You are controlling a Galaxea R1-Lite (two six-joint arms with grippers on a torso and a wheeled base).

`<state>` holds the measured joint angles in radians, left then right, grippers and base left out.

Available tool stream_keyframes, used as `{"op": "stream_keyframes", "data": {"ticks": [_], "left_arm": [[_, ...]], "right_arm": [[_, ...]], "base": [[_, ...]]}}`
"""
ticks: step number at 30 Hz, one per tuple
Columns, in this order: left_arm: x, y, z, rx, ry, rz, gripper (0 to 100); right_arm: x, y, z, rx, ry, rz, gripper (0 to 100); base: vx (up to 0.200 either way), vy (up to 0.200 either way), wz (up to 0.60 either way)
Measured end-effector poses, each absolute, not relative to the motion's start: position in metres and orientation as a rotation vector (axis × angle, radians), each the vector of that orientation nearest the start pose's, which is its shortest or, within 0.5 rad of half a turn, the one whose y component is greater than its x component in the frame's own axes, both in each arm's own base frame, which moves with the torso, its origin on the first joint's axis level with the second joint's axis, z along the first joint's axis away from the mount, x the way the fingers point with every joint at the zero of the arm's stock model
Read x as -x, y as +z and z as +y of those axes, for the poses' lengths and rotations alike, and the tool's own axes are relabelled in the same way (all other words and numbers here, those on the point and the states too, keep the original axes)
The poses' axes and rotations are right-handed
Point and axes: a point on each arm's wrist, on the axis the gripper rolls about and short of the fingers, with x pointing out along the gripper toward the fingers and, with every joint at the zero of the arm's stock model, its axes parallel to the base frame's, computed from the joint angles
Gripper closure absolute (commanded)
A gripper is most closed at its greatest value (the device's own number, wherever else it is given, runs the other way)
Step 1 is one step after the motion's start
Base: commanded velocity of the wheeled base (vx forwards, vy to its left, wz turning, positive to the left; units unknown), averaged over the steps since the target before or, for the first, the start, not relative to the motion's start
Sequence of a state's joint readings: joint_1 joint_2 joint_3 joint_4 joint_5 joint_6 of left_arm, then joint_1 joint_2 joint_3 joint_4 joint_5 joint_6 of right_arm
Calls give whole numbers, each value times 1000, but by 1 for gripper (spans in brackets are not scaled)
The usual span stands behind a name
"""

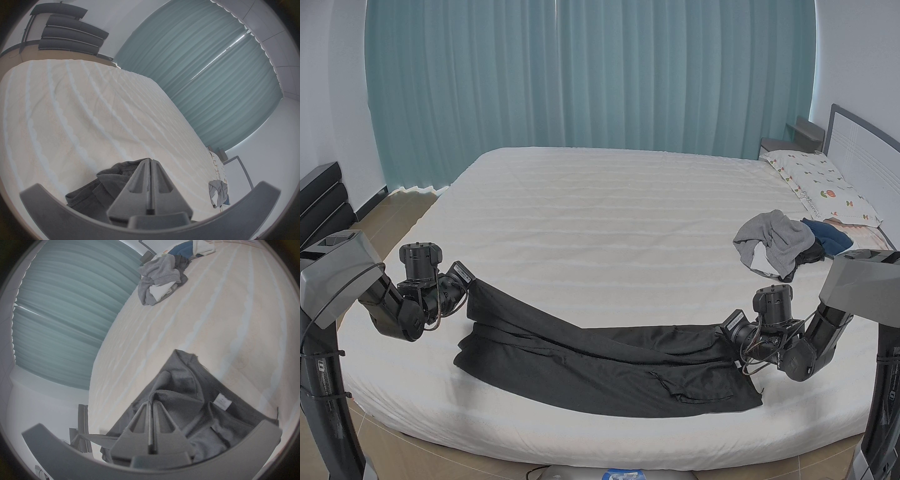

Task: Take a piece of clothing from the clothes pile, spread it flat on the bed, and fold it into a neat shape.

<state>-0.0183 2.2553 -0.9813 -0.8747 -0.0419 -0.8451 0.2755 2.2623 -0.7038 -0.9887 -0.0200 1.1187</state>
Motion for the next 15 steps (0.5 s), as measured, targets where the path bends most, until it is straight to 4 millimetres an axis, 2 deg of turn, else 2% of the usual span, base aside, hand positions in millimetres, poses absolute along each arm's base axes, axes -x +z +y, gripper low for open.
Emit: {"op": "stream_keyframes", "data": {"ticks": [9,15], "left_arm": [[-422,52,-8,940,133,340,100],[-427,45,-4,948,118,288,100]], "right_arm": [[-360,21,89,-1096,-77,441,100],[-355,13,85,-1087,-105,466,100]], "base": [[0,0,0],[0,0,0]]}}
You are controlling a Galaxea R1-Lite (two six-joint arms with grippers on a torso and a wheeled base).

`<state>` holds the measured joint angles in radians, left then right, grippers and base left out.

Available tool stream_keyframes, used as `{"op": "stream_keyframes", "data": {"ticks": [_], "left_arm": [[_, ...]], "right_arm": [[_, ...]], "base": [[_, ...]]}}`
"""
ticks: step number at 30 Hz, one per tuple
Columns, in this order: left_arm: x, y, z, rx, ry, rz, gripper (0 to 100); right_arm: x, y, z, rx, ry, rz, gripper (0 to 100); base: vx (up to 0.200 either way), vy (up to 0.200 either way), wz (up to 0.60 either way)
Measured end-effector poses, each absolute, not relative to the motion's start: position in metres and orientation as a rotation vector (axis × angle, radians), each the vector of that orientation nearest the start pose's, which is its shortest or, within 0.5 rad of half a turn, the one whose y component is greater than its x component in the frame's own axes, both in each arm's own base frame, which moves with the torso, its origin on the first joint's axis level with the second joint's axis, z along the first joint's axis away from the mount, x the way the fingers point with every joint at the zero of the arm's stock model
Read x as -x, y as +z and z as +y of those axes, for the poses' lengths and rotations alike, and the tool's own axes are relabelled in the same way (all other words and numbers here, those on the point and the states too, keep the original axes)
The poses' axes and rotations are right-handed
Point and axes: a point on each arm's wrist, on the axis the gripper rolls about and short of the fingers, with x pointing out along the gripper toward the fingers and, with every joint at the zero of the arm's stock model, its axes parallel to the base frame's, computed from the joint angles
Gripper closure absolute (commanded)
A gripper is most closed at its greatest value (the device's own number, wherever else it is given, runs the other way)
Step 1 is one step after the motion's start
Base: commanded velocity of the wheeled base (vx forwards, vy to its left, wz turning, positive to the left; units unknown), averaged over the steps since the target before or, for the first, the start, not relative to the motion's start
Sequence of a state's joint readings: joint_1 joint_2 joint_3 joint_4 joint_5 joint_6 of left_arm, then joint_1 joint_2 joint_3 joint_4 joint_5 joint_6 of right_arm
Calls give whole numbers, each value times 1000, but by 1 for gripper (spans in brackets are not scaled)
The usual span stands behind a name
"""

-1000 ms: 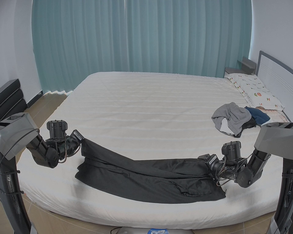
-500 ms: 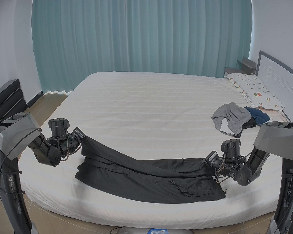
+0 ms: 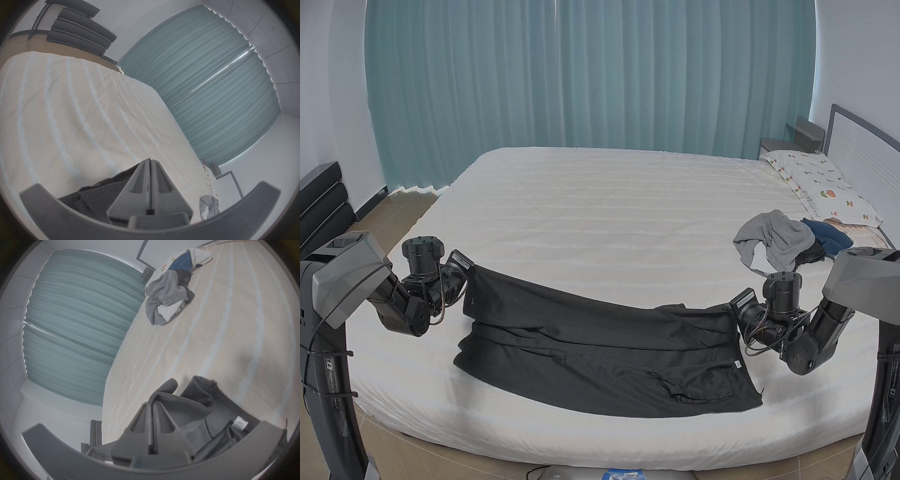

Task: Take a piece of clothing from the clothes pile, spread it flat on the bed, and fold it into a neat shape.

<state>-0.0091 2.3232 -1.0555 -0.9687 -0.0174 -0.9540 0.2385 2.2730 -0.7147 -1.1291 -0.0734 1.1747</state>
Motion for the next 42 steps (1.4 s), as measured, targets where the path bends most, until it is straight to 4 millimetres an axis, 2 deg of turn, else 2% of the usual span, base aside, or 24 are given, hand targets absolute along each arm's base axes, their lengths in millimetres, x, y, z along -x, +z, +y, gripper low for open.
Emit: {"op": "stream_keyframes", "data": {"ticks": [5,14,31,42], "left_arm": [[-422,29,0,914,139,325,100],[-403,4,5,732,152,432,100],[-378,-27,19,496,174,592,100],[-372,-40,18,476,181,650,100]], "right_arm": [[-345,4,82,-1064,-122,508,100],[-330,-9,79,-975,-140,573,100],[-313,-33,81,-828,-138,689,100],[-310,-38,82,-807,-138,706,100]], "base": [[0,0,0],[0,0,0],[0,0,0],[0,0,0]]}}
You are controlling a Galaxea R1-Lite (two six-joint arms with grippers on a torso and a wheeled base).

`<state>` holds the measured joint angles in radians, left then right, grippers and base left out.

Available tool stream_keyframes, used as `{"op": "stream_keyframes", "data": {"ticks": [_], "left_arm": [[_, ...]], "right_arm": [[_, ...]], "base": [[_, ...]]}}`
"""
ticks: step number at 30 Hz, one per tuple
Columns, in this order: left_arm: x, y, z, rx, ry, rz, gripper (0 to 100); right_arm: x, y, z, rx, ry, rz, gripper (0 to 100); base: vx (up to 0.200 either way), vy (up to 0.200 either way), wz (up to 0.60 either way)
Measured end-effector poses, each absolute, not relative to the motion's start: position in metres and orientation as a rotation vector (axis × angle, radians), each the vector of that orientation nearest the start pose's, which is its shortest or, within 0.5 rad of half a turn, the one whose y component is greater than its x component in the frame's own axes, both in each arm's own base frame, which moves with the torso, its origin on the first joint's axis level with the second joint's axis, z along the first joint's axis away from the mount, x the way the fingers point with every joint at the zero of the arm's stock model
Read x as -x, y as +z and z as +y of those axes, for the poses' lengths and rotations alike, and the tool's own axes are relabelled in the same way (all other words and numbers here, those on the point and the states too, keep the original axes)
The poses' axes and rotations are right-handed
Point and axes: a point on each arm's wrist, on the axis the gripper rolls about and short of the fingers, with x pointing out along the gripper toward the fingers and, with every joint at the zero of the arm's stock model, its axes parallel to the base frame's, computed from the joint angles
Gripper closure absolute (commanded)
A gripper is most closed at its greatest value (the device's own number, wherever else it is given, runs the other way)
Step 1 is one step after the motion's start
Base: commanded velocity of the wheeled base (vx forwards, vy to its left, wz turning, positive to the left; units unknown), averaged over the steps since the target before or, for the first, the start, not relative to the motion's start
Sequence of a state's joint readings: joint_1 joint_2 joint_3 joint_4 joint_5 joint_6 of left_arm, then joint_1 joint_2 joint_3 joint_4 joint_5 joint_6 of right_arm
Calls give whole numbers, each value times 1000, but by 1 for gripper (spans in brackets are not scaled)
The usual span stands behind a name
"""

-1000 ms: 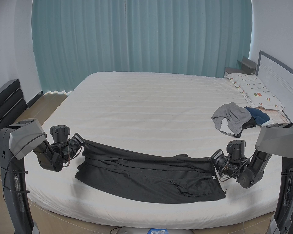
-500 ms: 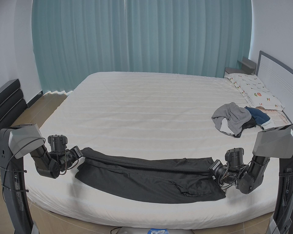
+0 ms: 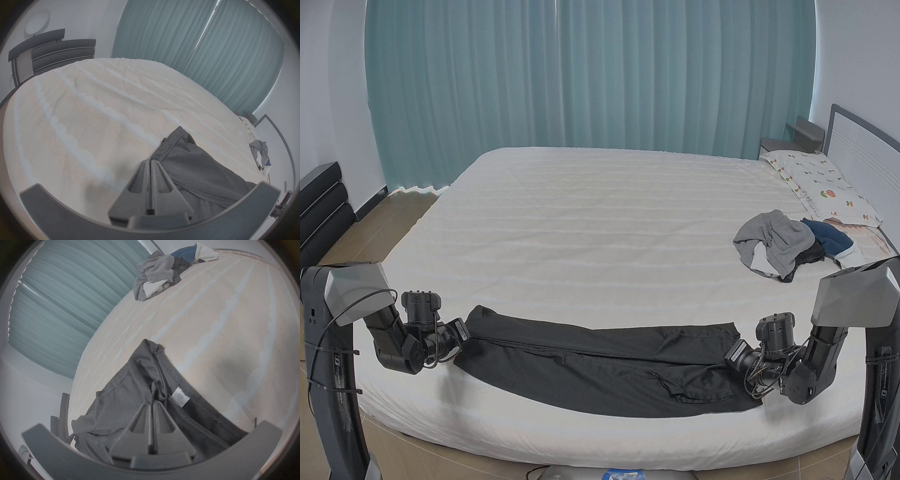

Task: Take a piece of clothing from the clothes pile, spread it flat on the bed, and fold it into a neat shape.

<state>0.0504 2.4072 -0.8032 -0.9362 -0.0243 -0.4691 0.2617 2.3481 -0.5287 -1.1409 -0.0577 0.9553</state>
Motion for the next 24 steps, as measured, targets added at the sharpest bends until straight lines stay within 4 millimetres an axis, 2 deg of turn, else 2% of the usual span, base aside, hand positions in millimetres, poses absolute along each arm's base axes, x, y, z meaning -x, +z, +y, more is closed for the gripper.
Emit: {"op": "stream_keyframes", "data": {"ticks": [5,6,8,9,18,24], "left_arm": [[-369,-42,17,476,187,692,100],[-369,-43,17,476,189,701,0],[-370,-41,17,475,189,698,0],[-370,-41,17,475,190,699,0],[-369,-38,18,477,192,695,0],[-365,-26,27,495,215,693,0]], "right_arm": [[-310,-39,82,-806,-140,708,100],[-310,-39,82,-806,-139,709,100],[-310,-40,82,-806,-139,710,100],[-310,-40,82,-806,-139,711,0],[-312,-37,81,-822,-138,695,0],[-314,-28,74,-865,-145,665,0]], "base": [[0,0,0],[0,0,0],[0,0,0],[0,0,0],[0,0,0],[0,0,0]]}}
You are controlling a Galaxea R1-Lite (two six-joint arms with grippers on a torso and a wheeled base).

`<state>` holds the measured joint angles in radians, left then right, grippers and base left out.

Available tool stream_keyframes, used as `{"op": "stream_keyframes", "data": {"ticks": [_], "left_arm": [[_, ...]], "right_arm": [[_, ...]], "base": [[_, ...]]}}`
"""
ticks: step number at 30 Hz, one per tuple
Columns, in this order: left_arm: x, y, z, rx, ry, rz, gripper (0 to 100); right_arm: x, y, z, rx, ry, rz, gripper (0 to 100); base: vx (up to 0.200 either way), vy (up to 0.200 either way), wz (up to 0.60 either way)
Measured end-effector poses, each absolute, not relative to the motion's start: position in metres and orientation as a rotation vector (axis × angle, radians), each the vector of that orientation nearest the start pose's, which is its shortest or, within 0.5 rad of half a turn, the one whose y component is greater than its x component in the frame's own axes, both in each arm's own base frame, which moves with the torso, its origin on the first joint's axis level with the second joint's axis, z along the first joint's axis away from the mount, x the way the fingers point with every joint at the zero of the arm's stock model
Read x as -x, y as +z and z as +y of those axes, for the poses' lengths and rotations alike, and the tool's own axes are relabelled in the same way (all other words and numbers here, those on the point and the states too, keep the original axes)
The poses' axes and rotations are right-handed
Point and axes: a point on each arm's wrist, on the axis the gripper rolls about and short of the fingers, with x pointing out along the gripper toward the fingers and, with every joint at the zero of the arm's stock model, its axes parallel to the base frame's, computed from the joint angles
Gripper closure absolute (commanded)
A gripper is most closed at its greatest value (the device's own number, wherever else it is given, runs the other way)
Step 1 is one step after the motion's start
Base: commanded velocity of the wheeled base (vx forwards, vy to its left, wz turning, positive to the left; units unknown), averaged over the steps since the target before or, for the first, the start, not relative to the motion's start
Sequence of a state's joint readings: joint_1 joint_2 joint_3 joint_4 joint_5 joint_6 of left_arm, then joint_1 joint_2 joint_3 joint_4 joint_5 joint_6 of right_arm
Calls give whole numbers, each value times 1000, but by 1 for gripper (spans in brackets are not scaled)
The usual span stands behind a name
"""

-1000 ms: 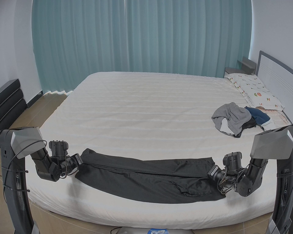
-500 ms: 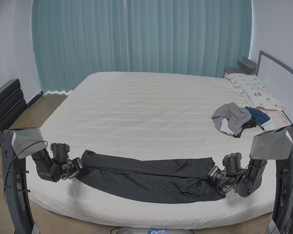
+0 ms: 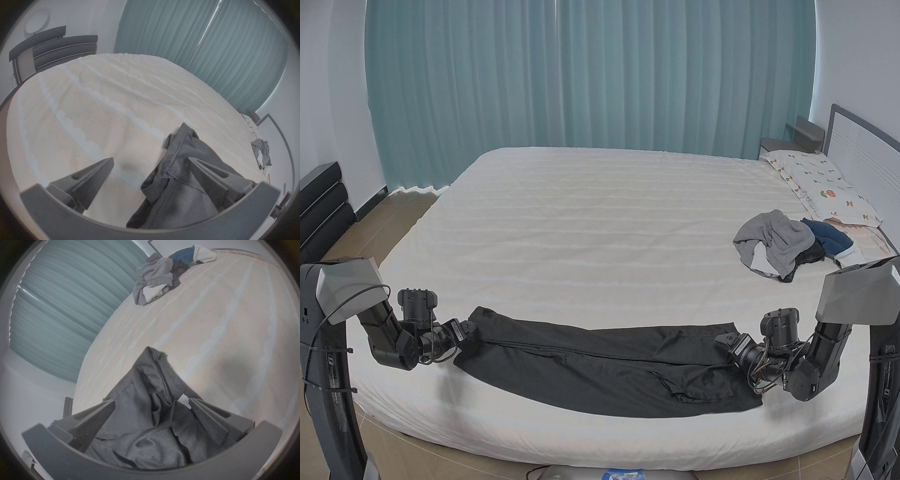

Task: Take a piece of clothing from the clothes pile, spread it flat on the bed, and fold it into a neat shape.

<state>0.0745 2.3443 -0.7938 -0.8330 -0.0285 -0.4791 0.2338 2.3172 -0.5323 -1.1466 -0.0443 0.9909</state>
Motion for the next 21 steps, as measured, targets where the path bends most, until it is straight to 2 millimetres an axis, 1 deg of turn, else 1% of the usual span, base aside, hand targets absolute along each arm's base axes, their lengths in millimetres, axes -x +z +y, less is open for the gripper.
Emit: {"op": "stream_keyframes", "data": {"ticks": [3,8,11,15,21], "left_arm": [[-359,-17,30,512,211,719,0],[-352,-3,31,578,149,742,0],[-343,-3,30,617,148,765,0],[-333,-7,28,678,121,807,0],[-327,-9,24,703,110,834,0]], "right_arm": [[-316,-21,68,-926,-122,666,0],[-319,-11,53,-1049,-64,685,0],[-320,-8,48,-1072,-67,675,0],[-320,-7,46,-1080,-64,673,0],[-320,-7,46,-1081,-65,674,0]], "base": [[0,0,0],[0,0,0],[0,0,0],[0,0,0],[0,0,0]]}}
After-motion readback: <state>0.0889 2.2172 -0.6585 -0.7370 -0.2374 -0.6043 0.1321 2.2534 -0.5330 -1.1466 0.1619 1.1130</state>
